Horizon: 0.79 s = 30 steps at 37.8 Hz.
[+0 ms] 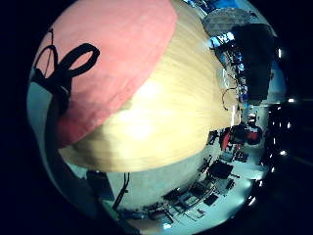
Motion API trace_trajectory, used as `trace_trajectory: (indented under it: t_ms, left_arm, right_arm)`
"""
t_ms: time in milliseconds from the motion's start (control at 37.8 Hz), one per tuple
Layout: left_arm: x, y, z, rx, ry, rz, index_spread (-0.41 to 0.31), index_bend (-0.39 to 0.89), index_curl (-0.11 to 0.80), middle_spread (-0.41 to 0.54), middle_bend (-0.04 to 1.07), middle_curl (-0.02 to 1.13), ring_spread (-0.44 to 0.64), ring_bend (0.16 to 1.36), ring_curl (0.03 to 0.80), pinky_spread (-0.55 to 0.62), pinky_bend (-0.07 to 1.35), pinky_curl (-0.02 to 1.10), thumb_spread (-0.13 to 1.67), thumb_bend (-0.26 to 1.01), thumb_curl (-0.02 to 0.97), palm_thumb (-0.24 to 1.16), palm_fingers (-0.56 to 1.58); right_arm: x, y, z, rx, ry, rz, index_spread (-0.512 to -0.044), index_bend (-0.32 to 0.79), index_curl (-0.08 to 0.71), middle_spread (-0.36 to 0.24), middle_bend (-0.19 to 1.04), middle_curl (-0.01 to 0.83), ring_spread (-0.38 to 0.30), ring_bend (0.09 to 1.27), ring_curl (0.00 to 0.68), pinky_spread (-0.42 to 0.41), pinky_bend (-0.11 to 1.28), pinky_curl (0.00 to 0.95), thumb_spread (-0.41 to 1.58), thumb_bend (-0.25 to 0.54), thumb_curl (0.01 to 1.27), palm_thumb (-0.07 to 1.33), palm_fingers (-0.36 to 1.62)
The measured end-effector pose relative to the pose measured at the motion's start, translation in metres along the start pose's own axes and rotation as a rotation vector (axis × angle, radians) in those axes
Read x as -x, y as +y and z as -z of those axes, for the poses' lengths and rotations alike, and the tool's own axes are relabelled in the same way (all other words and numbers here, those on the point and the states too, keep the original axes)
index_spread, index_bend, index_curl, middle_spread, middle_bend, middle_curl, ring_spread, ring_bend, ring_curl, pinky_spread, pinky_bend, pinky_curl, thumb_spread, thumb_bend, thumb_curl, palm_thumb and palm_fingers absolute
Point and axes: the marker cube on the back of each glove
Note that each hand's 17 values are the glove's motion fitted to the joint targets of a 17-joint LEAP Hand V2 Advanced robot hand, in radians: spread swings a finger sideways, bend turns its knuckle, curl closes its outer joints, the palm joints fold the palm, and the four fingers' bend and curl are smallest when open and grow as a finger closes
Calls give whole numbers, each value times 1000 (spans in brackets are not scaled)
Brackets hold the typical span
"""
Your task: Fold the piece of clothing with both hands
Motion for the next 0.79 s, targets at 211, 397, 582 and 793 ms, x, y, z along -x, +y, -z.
trace_trajectory:
  t_ms: [211, 397, 582, 793]
  left_arm:
    - [-5, 37, 61, -36, 28, -57, -292, 254, 440, -303, 427, 476, -306, 344, 326, -294, 216, 336, 1188, 75, 302, 589, 1162]
    - [-4, 49, 102, -109, 47, -59, -296, 280, 467, -307, 458, 499, -297, 276, 330, -278, 169, 336, 1228, 59, 298, 611, 1162]
    - [-2, 49, 151, -179, 30, -65, -299, 306, 490, -310, 475, 514, -281, 238, 340, -267, 162, 336, 1241, 41, 313, 631, 1157]
    - [0, 16, 204, -233, 14, -3, -291, 306, 507, -301, 485, 532, -273, 216, 353, -255, 166, 337, 1121, 20, 399, 688, 1142]
  right_arm:
    - [-7, 1, 40, -74, 12, 3, -280, 158, 308, -160, 345, 465, -230, 634, 442, -296, 474, 382, 982, 67, 380, 1103, 1306]
    - [-5, 8, 89, -102, 47, 14, -278, 163, 327, -162, 353, 472, -233, 642, 447, -306, 484, 392, 979, 42, 380, 1121, 1299]
    - [-5, 6, 134, -88, 77, 8, -279, 163, 343, -163, 361, 474, -233, 647, 452, -309, 485, 398, 982, 23, 381, 1142, 1296]
    - [-18, -23, 177, -51, 102, -43, -276, 166, 358, -164, 373, 479, -236, 643, 453, -305, 482, 400, 990, 0, 380, 1156, 1291]
